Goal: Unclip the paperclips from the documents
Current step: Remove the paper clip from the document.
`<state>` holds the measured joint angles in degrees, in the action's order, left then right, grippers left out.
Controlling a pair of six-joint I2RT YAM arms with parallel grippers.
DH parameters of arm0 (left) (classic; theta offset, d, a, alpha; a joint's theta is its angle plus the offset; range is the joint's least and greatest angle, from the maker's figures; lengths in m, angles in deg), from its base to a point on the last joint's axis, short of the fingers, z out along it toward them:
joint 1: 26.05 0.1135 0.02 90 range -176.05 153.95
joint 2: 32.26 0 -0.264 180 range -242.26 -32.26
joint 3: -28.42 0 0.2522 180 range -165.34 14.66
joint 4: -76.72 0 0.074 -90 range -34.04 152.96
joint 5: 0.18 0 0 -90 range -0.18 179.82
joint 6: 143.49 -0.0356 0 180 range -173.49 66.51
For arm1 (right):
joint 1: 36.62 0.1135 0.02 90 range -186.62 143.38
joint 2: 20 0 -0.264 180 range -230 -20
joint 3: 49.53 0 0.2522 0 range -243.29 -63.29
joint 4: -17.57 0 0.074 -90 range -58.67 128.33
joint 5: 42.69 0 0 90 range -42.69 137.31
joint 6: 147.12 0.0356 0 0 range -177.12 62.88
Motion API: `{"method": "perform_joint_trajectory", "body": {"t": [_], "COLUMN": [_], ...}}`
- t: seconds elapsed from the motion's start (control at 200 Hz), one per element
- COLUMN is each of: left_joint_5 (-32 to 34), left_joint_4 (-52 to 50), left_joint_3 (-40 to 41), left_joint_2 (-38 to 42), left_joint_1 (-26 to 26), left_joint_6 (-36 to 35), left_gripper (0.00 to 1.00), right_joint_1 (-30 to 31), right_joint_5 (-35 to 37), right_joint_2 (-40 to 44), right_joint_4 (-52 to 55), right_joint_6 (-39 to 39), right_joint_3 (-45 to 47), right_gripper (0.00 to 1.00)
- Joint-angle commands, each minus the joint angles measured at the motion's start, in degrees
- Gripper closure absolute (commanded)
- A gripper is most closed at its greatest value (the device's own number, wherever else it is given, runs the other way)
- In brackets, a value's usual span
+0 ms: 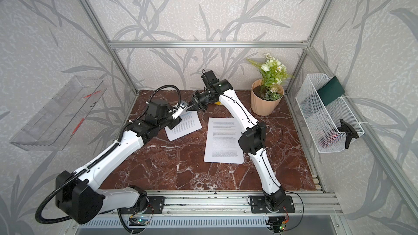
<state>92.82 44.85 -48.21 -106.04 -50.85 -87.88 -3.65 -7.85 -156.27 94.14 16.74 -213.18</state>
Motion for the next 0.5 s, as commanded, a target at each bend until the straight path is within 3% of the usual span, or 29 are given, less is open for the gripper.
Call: {"method": "perform_joint_trajectory", "body": {"t": [0.0, 0.495], "left_joint_5": [-0.8, -0.1], "left_joint_4": [0.6, 0.6], "left_joint_3": [-2.1, -1.6], "left_joint_2": [-0.5, -0.7], "left_joint_1": [-0.1, -0.1], "left_joint_6": [-0.8, -2.2], "left_gripper": [1.0, 1.0], "right_joint_1": [-0.1, 0.1], "right_joint_5": [-0.4, -1.0], "right_joint_2": [1.5, 1.8], "right_joint_4": [-0.3, 0.0], "right_joint_6": [0.2, 0.8], "right_joint_3": [-1.1, -1.0], "right_gripper": [0.84, 1.0]}}
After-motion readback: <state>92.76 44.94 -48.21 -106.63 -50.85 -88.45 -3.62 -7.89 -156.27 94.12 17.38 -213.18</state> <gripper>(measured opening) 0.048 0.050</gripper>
